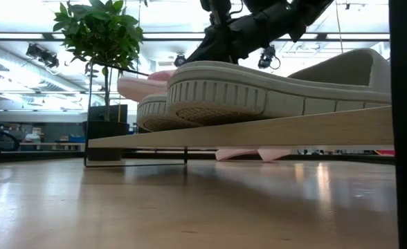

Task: Pick and place slides into the shelf
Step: Put the left pink slide on the shelf, then put the pink slide on the shelf

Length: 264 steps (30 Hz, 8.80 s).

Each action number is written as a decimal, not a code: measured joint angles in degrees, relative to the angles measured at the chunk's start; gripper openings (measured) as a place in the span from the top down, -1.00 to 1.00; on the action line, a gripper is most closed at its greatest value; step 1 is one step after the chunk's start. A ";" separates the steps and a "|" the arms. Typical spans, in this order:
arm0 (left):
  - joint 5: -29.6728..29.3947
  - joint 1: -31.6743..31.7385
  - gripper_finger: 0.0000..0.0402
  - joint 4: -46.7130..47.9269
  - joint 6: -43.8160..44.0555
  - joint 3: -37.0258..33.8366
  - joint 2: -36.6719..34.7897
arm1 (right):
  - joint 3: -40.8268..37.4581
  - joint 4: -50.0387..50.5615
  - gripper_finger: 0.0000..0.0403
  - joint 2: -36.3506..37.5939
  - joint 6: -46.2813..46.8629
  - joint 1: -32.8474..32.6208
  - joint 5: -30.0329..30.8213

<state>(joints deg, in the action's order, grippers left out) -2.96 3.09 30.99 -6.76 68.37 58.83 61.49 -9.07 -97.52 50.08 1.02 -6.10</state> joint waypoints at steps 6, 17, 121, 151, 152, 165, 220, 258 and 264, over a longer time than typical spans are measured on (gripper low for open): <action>0.00 0.00 0.90 0.00 -0.04 -0.01 0.00 | 0.00 -3.74 0.96 -2.28 1.47 -0.96 2.03; -0.01 -0.01 0.90 0.05 -0.55 -0.01 0.00 | 3.79 -6.13 0.96 -7.15 3.90 -2.34 1.50; -0.02 -0.04 0.93 0.56 -3.60 0.01 0.02 | 12.31 12.95 0.33 -11.88 9.80 -4.90 -14.00; 0.00 0.01 0.91 0.68 -4.54 0.03 0.04 | 12.15 19.34 0.21 -8.84 2.30 -3.71 -14.14; -0.02 0.01 0.90 0.67 -4.55 0.03 0.04 | 12.15 21.01 0.22 -7.72 1.68 -3.24 -13.69; -0.02 0.00 0.92 0.60 -4.55 0.05 0.04 | 12.17 53.96 0.22 12.10 -5.69 5.55 5.02; 0.00 3.90 0.73 -16.16 -2.87 0.03 7.17 | -41.18 20.19 -0.27 45.67 38.47 33.93 15.69; 0.00 3.88 0.85 -16.16 0.63 0.03 7.17 | -44.68 -16.37 0.81 34.50 33.09 39.12 11.98; 0.00 3.88 0.85 -16.15 0.66 0.03 7.17 | -39.83 -9.52 0.81 42.49 27.51 39.09 10.49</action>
<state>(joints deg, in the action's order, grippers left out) -2.96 6.96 14.84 -6.11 68.40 66.00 21.67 -18.60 -55.03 77.59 40.12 4.40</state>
